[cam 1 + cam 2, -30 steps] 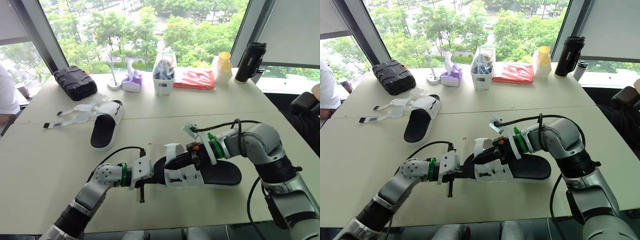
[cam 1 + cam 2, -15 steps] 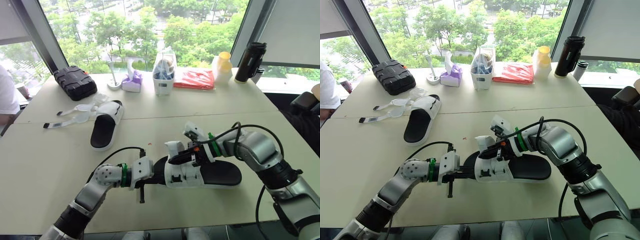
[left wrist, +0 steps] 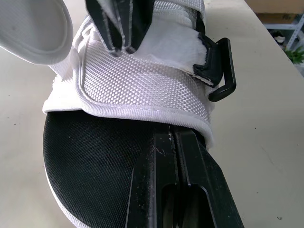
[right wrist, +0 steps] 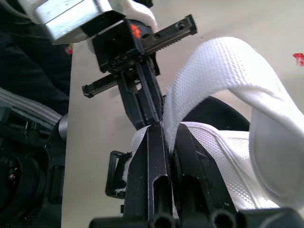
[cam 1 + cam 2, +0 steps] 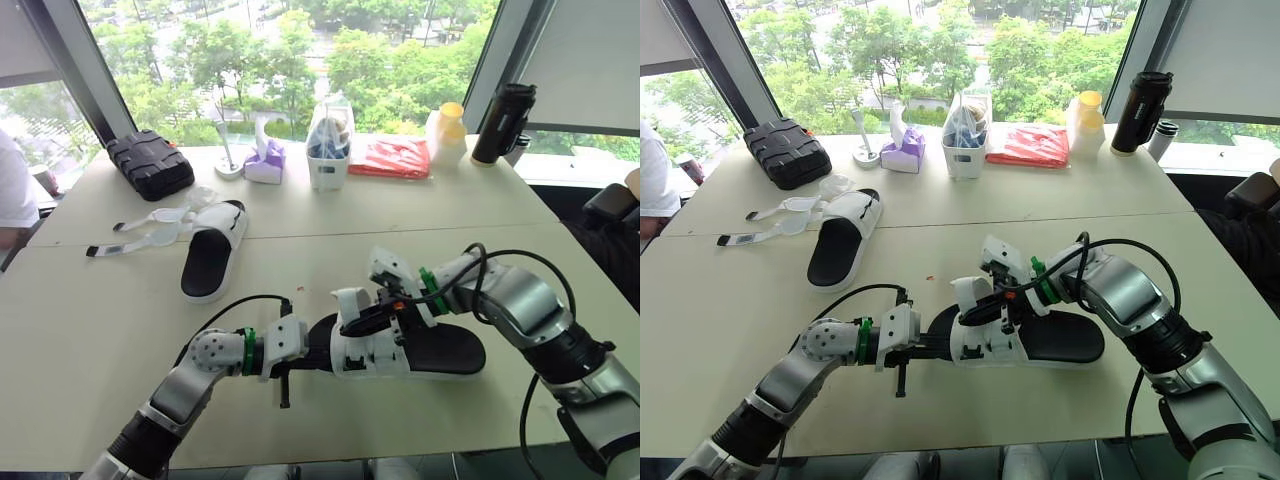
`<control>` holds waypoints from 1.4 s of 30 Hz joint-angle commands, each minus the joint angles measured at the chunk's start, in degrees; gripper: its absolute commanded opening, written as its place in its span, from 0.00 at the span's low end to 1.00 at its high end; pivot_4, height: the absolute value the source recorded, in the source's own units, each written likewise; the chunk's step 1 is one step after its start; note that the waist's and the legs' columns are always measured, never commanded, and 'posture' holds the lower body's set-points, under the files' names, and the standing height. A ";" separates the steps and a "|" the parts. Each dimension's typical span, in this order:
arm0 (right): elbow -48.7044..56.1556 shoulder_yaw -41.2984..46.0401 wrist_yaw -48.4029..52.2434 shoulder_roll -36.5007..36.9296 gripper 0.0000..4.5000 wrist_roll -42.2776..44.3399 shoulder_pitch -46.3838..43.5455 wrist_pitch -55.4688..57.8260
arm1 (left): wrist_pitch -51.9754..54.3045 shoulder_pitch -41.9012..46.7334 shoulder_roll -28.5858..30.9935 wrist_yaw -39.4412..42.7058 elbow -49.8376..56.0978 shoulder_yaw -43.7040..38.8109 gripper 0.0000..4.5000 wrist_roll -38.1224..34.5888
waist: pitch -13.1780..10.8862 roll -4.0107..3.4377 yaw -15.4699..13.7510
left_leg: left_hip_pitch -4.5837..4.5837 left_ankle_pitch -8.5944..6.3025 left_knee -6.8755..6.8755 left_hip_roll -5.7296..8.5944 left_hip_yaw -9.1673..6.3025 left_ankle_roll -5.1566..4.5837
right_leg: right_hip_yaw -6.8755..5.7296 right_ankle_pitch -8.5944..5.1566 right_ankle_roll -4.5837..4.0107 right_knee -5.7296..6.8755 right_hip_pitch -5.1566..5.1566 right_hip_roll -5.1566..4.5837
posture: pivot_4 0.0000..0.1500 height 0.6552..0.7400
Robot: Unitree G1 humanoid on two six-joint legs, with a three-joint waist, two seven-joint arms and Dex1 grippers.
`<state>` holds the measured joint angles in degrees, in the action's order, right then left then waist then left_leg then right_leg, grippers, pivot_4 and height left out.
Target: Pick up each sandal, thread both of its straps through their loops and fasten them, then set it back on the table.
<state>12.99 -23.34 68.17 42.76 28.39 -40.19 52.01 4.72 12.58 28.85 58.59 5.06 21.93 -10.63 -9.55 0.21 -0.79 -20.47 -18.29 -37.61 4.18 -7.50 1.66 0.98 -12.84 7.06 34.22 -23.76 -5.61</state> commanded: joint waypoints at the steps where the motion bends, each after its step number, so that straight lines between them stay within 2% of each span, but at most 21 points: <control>1: 3.43 0.17 0.07 -0.38 0.01 -0.23 0.87 -1.13 | 3.54 -2.74 1.53 0.05 -4.32 3.36 0.00 4.36 | 0.00 0.00 -0.03 | 0.00 0.00 0.03 0.00 0.00 0.00 | 0.00 0.00 0.00 -0.02 0.00 0.00 | 1.00 1.00; 19: 7.92 -4.71 2.45 3.89 0.01 -7.79 6.25 -7.99 | 3.94 -2.97 1.53 -0.03 -3.89 3.39 0.00 4.30 | 0.01 0.01 -0.07 | 0.06 0.00 0.15 0.00 -0.02 0.00 | -0.02 0.00 0.00 -0.07 0.03 -0.01 | 1.00 1.00; 22: 8.53 -4.58 3.01 4.58 0.21 -7.88 6.92 -8.23 | 3.92 -2.92 1.57 -0.01 -3.94 3.42 0.00 4.29 | 0.02 0.02 -0.08 | 0.07 0.00 0.17 0.01 -0.02 0.00 | -0.03 0.00 0.00 -0.10 0.05 -0.01 | 1.00 1.00; 23: 8.97 -4.33 3.35 4.85 0.30 -7.54 7.03 -7.89 | 3.91 -2.92 1.60 0.02 -3.95 3.45 0.00 4.29 | 0.02 0.02 -0.06 | 0.08 0.00 0.18 0.01 -0.03 0.00 | -0.04 0.00 0.00 -0.11 0.06 -0.01 | 1.00 1.00; 29: 11.24 -2.00 5.14 6.98 0.99 -6.08 7.07 -5.95 | 4.06 -2.88 1.56 0.03 -3.88 3.63 0.00 4.30 | 0.03 0.02 -0.05 | 0.14 0.01 0.17 0.00 -0.05 0.01 | -0.05 0.00 0.00 -0.10 0.12 -0.01 | 1.00 1.00; 35: 15.60 6.73 6.98 12.81 0.99 1.03 7.43 -0.52 | 4.10 -3.15 1.65 -0.01 -3.71 3.63 0.00 4.26 | 0.03 0.02 -0.17 | 0.10 0.00 0.17 0.01 -0.08 0.01 | -0.08 0.00 0.00 -0.13 0.11 -0.02 | 1.00 1.00; 41: 19.74 17.73 8.32 19.24 0.99 12.60 11.72 7.30 | 3.74 -3.39 1.55 -0.12 -4.02 3.60 0.00 4.40 | 0.03 0.01 -0.13 | 0.10 0.00 0.22 -0.01 -0.08 0.00 | -0.10 -0.01 -0.01 -0.14 0.11 -0.03 | 1.00 1.00; 42: 20.00 20.44 8.22 19.33 0.99 16.74 13.26 10.09 | 3.67 -3.42 1.50 -0.16 -4.10 3.58 0.00 4.40 | 0.03 0.02 -0.15 | 0.10 0.00 0.22 -0.01 -0.07 0.00 | -0.10 -0.01 -0.01 -0.14 0.11 -0.04 | 1.00 1.00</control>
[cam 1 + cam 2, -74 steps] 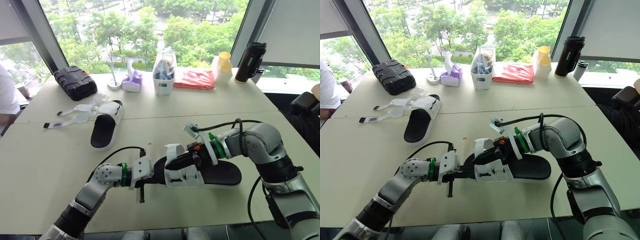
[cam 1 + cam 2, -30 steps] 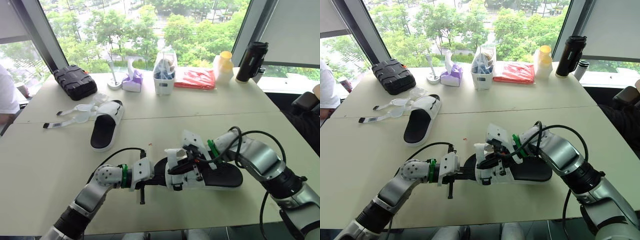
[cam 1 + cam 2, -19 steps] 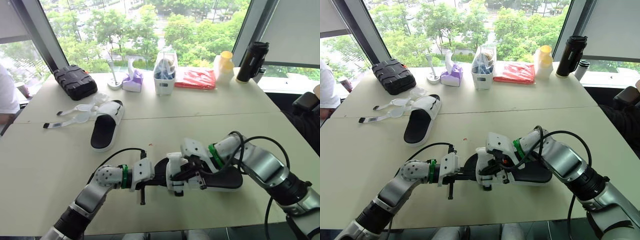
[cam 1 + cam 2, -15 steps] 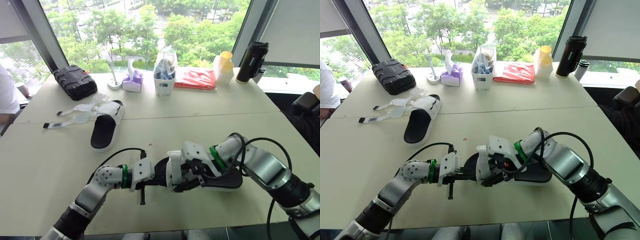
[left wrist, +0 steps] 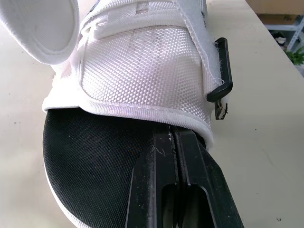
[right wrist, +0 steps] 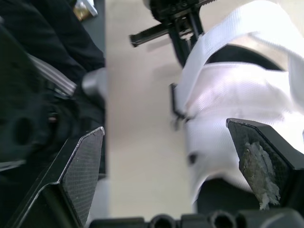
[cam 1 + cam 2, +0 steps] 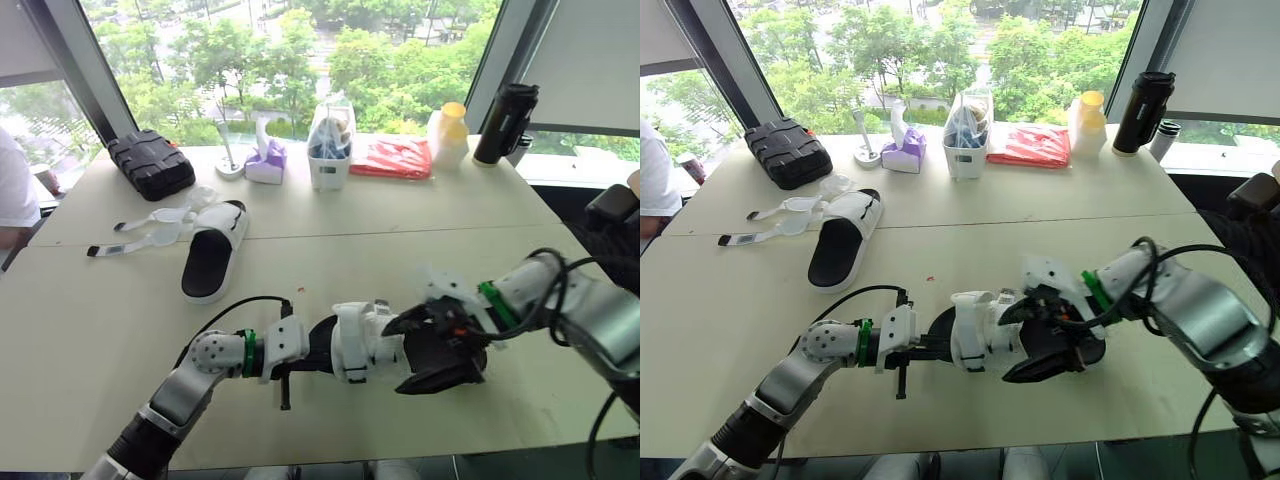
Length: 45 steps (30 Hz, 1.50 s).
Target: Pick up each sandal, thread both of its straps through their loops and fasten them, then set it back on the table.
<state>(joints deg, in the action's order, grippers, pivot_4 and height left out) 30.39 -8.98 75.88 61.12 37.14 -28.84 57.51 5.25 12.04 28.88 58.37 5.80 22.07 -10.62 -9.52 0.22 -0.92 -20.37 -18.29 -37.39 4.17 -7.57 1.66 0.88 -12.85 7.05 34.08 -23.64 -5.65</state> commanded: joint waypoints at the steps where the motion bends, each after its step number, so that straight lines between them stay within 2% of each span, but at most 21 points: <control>1: 2.80 8.84 -0.16 0.93 0.99 11.71 4.42 7.34 | 3.02 -2.87 1.39 -0.03 -5.02 3.45 0.00 4.45 | 0.00 0.02 -0.10 | 0.00 0.00 0.00 0.00 0.00 0.00 | 0.00 0.00 0.00 0.00 0.00 0.00 | 1.00 1.00; 5: 5.36 12.71 -3.66 0.66 0.99 16.70 13.39 10.27 | 3.08 -3.15 1.24 -0.26 -4.80 3.44 0.00 4.30 | 0.05 -0.02 -0.10 | 0.01 -0.01 0.00 -0.02 -0.02 -0.02 | -0.03 0.00 0.00 -0.02 0.05 0.00 | 1.00 1.00; 10: 5.54 5.66 -12.89 -4.63 0.99 8.27 20.48 3.62 | 3.04 -3.46 1.28 -0.24 -4.54 3.81 0.00 4.56 | 0.24 0.13 0.03 | 0.07 -0.01 -0.01 -0.04 0.04 -0.02 | -0.05 -0.01 0.02 -0.01 0.08 -0.02 | 1.00 1.00; 18: 2.88 3.30 -19.86 -11.57 0.99 6.35 19.84 1.41 | 3.26 -3.31 1.49 -0.09 -4.38 3.95 0.00 4.53 | 0.26 0.08 0.04 | 0.07 0.00 -0.03 -0.02 0.02 -0.01 | -0.04 0.00 0.03 0.00 0.08 -0.01 | 1.00 1.00; 28: 2.13 0.61 -23.47 -15.21 0.99 3.86 17.78 -0.35 | 3.13 -2.74 1.37 -0.06 -4.94 4.00 0.00 4.54 | 0.28 0.07 0.12 | 0.14 0.00 -0.05 -0.03 0.01 0.00 | -0.03 0.00 0.02 0.03 0.14 0.02 | 1.00 1.00; 33: 3.52 -1.78 -23.76 -13.29 0.99 0.87 17.35 -1.16 | 3.14 -2.68 1.26 -0.10 -4.97 4.08 0.00 4.57 | 0.28 0.06 0.13 | 0.16 0.01 -0.06 -0.03 0.01 0.00 | -0.04 0.00 0.02 0.04 0.14 0.02 | 1.00 1.00; 38: 4.23 -0.09 -24.54 -10.98 0.99 0.15 18.28 -1.49 | 3.00 -2.58 1.24 -0.08 -5.12 4.13 0.00 4.61 | 0.28 0.06 0.12 | 0.15 0.01 -0.06 -0.03 0.01 0.01 | -0.03 0.00 0.02 0.04 0.14 0.02 | 1.00 1.00; 45: 4.22 1.04 -27.39 -12.43 0.99 0.58 18.22 -1.30 | 2.83 -1.91 1.01 0.06 -5.69 4.41 0.00 4.64 | 0.28 0.07 0.11 | 0.15 0.01 -0.07 -0.03 0.01 0.01 | -0.03 0.00 0.02 0.04 0.15 0.02 | 1.00 1.00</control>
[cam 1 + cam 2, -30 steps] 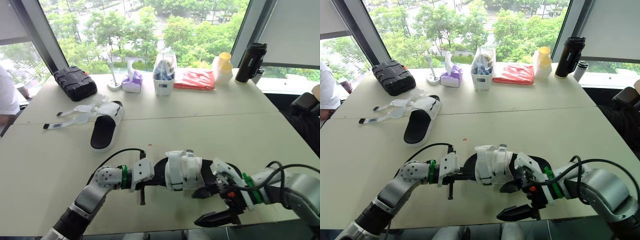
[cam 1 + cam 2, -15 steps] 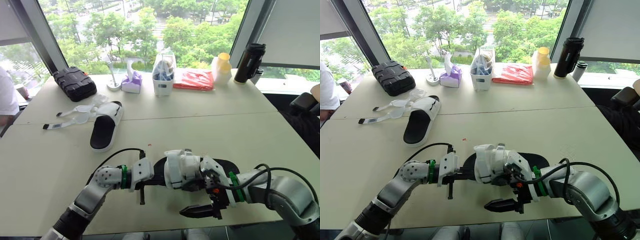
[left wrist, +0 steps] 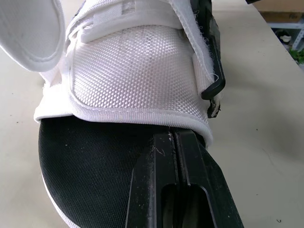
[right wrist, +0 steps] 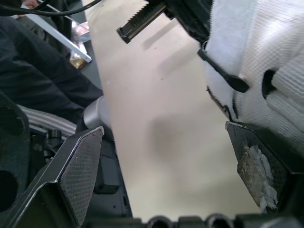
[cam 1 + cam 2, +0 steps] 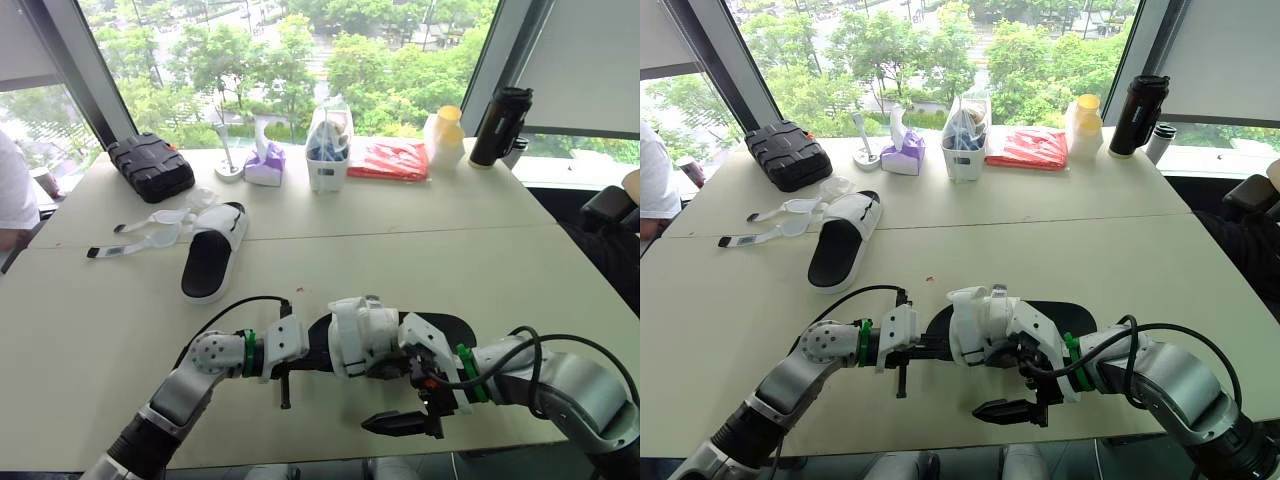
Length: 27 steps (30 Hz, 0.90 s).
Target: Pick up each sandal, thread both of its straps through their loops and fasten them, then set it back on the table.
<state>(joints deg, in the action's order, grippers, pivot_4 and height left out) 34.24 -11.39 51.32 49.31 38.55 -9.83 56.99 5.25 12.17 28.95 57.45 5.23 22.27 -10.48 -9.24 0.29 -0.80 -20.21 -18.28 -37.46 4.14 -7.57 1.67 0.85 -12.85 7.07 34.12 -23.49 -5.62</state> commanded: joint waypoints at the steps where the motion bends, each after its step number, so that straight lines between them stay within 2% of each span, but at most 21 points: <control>1: 0.71 3.54 -3.33 -0.82 0.99 -0.60 -0.82 -0.49 | 2.82 -1.89 0.91 1.05 -5.23 4.22 0.00 4.50 | 0.00 0.00 0.00 | 0.01 0.00 0.00 0.00 0.00 0.00 | 0.00 0.00 0.00 0.00 0.01 0.00 | 1.00 1.00; 16: 4.03 8.41 -7.92 -1.26 0.99 3.35 -3.10 3.49 | 1.05 0.53 0.46 2.72 -8.67 4.70 0.00 4.90 | 0.00 0.00 0.00 | -0.02 0.02 -0.12 0.00 -0.01 0.02 | 0.00 0.01 -0.04 0.02 0.03 0.01 | 1.00 1.00; 27: 3.97 11.25 -11.36 -5.79 0.99 14.15 -6.68 12.11 | -0.04 1.13 0.28 3.23 -9.89 4.64 0.00 5.03 | 0.00 -0.01 0.03 | -0.02 0.02 -0.14 -0.01 -0.03 0.02 | 0.00 0.02 -0.06 0.04 0.03 0.03 | 1.00 1.00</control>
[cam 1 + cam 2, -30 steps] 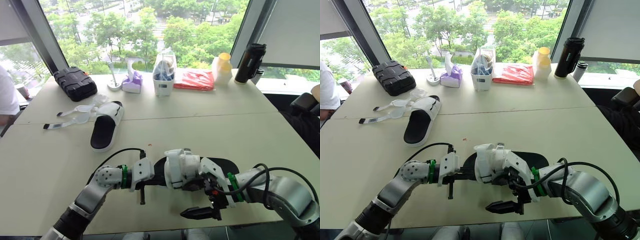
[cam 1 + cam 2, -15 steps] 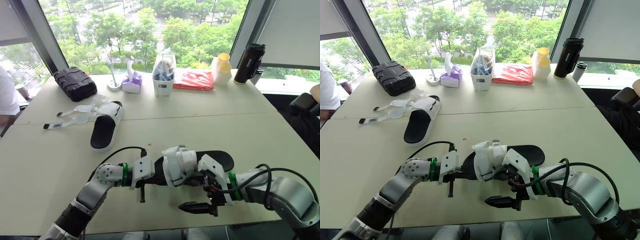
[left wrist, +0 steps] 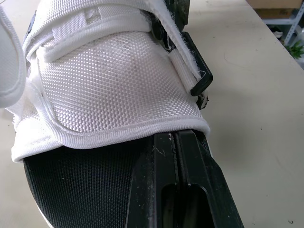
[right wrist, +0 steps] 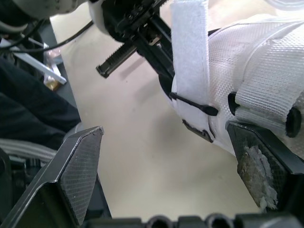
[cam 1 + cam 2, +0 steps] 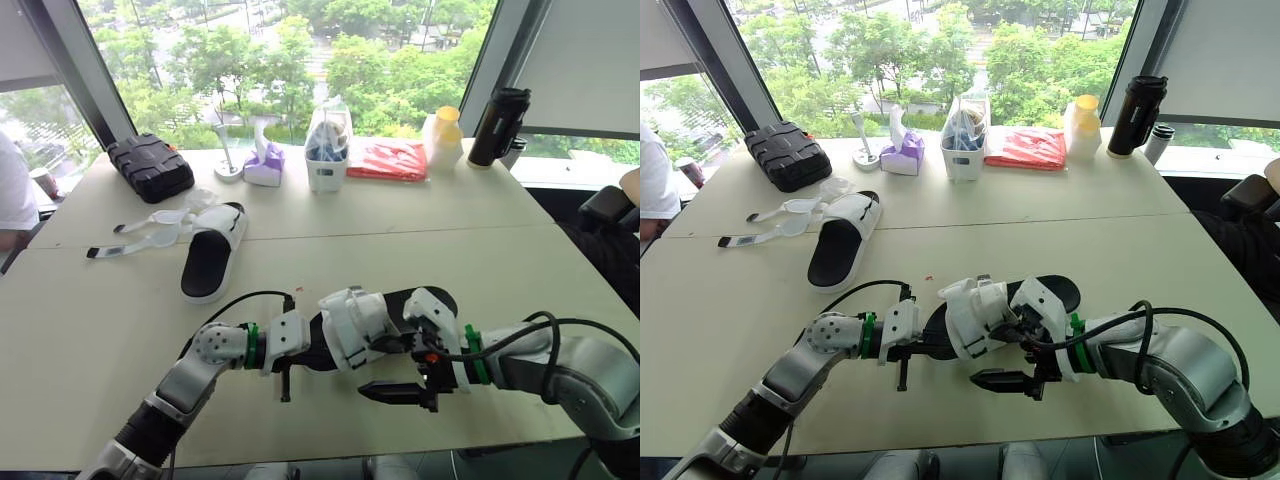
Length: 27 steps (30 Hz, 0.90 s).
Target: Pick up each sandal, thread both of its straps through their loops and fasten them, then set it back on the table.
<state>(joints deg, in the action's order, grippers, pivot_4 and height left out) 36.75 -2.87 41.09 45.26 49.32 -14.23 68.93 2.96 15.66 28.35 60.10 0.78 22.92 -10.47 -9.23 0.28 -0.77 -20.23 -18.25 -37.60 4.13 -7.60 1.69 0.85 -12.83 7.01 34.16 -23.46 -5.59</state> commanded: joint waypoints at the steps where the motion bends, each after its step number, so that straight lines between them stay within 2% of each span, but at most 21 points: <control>1: 1.54 2.43 -1.50 -2.05 0.99 3.77 -2.34 0.64 | 2.21 -2.41 0.94 0.59 -5.42 3.96 0.00 5.05 | 0.01 -0.01 0.00 | 0.00 0.00 0.00 0.00 0.00 0.00 | 0.00 0.00 0.00 0.00 0.00 0.00 | 1.00 1.00; 11: -0.25 -2.00 -1.33 -1.45 0.99 2.21 0.09 1.51 | 2.64 -3.14 1.59 0.52 -4.49 3.50 0.00 4.80 | 0.34 -0.06 0.07 | 0.06 0.00 0.03 -0.02 -0.01 0.00 | -0.01 0.00 0.01 0.00 0.02 0.02 | 1.00 1.00; 20: -0.56 4.05 -0.17 1.68 0.99 5.91 1.40 1.98 | 2.70 -3.39 1.99 0.37 -4.43 3.24 0.00 4.76 | 0.38 -0.07 0.01 | -0.01 0.00 0.09 -0.01 -0.02 -0.01 | -0.02 -0.01 0.03 -0.02 -0.02 0.02 | 1.00 1.00; 27: -1.07 1.46 -1.72 -0.11 0.99 4.88 1.55 0.84 | 2.63 -2.91 1.55 0.38 -4.87 3.48 0.00 4.86 | 0.38 -0.08 0.01 | 0.01 0.00 0.15 -0.01 -0.03 -0.01 | -0.01 -0.02 0.04 -0.03 -0.02 0.02 | 1.00 1.00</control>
<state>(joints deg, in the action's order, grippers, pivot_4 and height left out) 34.97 -1.63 39.64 45.77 54.03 -11.94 70.66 2.92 15.19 28.60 60.05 1.04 22.97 -10.47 -8.85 0.20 -0.76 -20.22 -18.26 -37.44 4.12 -7.63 1.69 0.83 -12.84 7.05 34.13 -23.48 -5.58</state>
